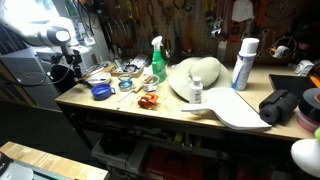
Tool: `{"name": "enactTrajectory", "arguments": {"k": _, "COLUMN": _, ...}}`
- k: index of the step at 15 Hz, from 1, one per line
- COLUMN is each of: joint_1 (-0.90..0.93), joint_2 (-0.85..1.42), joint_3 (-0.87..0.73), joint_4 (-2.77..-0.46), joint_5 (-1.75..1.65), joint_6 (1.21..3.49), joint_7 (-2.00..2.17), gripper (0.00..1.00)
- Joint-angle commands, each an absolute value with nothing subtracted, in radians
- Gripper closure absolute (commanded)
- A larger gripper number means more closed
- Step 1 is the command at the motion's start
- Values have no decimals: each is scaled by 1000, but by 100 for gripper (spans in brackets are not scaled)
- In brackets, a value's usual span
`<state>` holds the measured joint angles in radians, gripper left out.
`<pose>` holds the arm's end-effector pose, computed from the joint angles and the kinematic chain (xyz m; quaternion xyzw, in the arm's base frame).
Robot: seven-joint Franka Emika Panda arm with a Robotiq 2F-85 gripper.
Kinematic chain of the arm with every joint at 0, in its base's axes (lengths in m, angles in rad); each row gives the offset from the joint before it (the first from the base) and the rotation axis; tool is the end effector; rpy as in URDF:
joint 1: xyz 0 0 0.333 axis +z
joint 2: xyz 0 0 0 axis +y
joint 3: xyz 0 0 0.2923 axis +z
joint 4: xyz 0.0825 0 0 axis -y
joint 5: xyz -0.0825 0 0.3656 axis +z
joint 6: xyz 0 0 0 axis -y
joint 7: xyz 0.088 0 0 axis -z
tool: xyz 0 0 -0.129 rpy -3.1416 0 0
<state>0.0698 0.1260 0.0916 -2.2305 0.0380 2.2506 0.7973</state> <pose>0.5024 0.0838 0.2751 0.9443 -0.3242 -0.0559 0.0067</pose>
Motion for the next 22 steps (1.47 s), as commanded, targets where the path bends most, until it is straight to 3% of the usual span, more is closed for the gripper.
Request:
{"name": "enactTrajectory", "arguments": {"k": 1, "joint_1": 79, "joint_2": 140, "joint_3": 72, "joint_4": -2211, "joint_5": 51, "joint_6": 2236, "joint_7": 788, "gripper": 0}}
{"name": "enactTrajectory", "arguments": {"k": 7, "joint_1": 69, "joint_2": 201, "joint_3": 50, "joint_4": -2155, "joint_5": 79, "joint_6": 2231, "joint_7": 773, "gripper": 1}}
{"name": "enactTrajectory", "arguments": {"k": 9, "joint_1": 70, "joint_2": 221, "joint_3": 46, "joint_4": -2138, "joint_5": 93, "joint_6": 2235, "joint_7": 774, "gripper": 26}}
{"name": "enactTrajectory", "arguments": {"k": 10, "joint_1": 70, "joint_2": 232, "joint_3": 43, "joint_4": -2128, "joint_5": 99, "joint_6": 2233, "joint_7": 776, "gripper": 30}}
{"name": "enactTrajectory", "arguments": {"k": 18, "joint_1": 40, "joint_2": 281, "joint_3": 25, "joint_4": -2051, "joint_5": 208, "joint_6": 2133, "joint_7": 663, "gripper": 95}}
{"name": "enactTrajectory", "arguments": {"k": 21, "joint_1": 34, "joint_2": 282, "joint_3": 19, "joint_4": -2036, "joint_5": 233, "joint_6": 2091, "joint_7": 635, "gripper": 98}}
{"name": "enactTrajectory", "arguments": {"k": 22, "joint_1": 30, "joint_2": 276, "joint_3": 19, "joint_4": -2030, "joint_5": 247, "joint_6": 2068, "joint_7": 621, "gripper": 94}}
